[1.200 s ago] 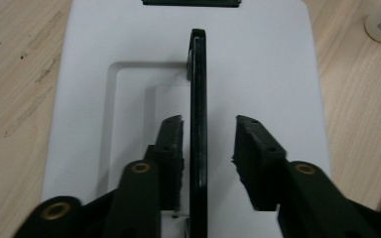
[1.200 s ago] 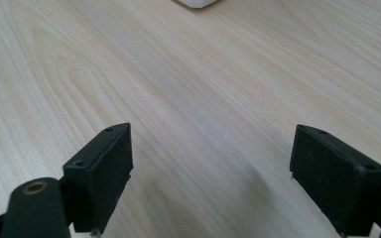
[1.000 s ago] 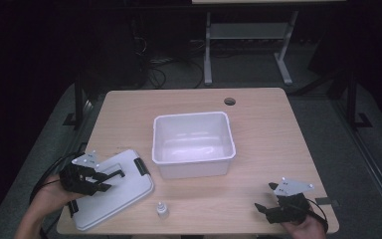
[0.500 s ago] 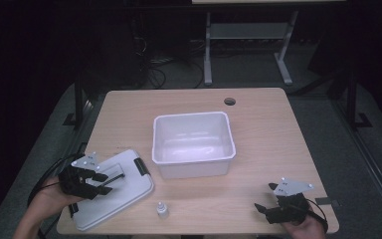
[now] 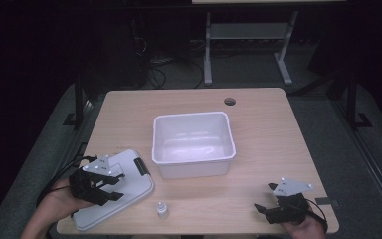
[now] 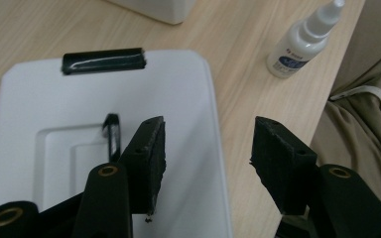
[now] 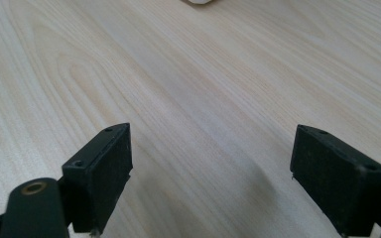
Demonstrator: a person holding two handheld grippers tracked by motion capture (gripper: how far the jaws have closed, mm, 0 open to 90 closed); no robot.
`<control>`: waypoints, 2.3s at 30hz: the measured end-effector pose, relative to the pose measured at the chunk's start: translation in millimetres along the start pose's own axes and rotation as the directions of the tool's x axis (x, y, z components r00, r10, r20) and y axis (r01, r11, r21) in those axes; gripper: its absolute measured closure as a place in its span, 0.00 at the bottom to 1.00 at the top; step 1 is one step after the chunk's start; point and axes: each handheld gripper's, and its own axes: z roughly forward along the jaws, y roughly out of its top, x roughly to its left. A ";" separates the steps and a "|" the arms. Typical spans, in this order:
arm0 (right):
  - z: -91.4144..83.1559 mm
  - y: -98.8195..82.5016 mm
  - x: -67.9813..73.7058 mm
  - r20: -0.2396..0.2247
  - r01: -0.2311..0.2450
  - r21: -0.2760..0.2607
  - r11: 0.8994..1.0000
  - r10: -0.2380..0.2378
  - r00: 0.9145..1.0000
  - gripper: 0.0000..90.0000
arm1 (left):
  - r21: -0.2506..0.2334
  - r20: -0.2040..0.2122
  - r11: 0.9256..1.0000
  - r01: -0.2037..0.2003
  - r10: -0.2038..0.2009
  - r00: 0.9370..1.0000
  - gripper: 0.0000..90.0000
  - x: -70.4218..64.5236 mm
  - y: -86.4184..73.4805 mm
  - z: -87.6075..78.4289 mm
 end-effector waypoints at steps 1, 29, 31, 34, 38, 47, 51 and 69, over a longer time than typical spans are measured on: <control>0.0 0.0 0.1 0.000 -0.001 -0.001 1.000 0.001 1.000 0.18 | 0.004 0.004 1.000 -0.006 0.006 1.000 0.51 -1.8 1.5 1.4; -0.8 1.0 1.3 0.003 0.010 -0.003 1.000 -0.010 1.000 0.18 | 0.001 0.081 0.994 -0.113 0.112 0.990 0.48 -41.0 38.5 41.6; -0.8 1.0 1.4 0.003 0.010 -0.003 1.000 -0.010 1.000 0.18 | -0.001 0.084 0.993 -0.115 0.115 0.990 0.48 -42.4 40.1 43.8; -1.0 1.0 1.2 0.003 0.013 -0.004 1.000 -0.013 1.000 0.18 | -0.002 0.093 0.993 -0.120 0.120 0.988 0.47 -44.1 41.8 46.8; -1.1 1.1 1.3 0.003 0.013 -0.004 1.000 -0.013 1.000 0.18 | -0.003 0.104 0.992 -0.127 0.126 0.987 0.47 -47.1 44.2 51.4; -1.2 1.4 1.7 0.003 0.015 -0.006 1.000 -0.015 1.000 0.18 | -0.001 0.126 0.989 -0.145 0.144 0.981 0.47 -52.3 49.5 61.9; -1.0 1.7 2.0 0.002 0.016 -0.008 1.000 -0.016 1.000 0.18 | 0.002 0.128 0.989 -0.145 0.144 0.981 0.47 -53.2 50.8 67.6; -1.6 1.8 2.3 0.001 0.015 -0.010 1.000 -0.015 1.000 0.18 | 0.034 0.141 0.984 -0.174 0.167 0.976 0.52 -58.0 57.6 90.5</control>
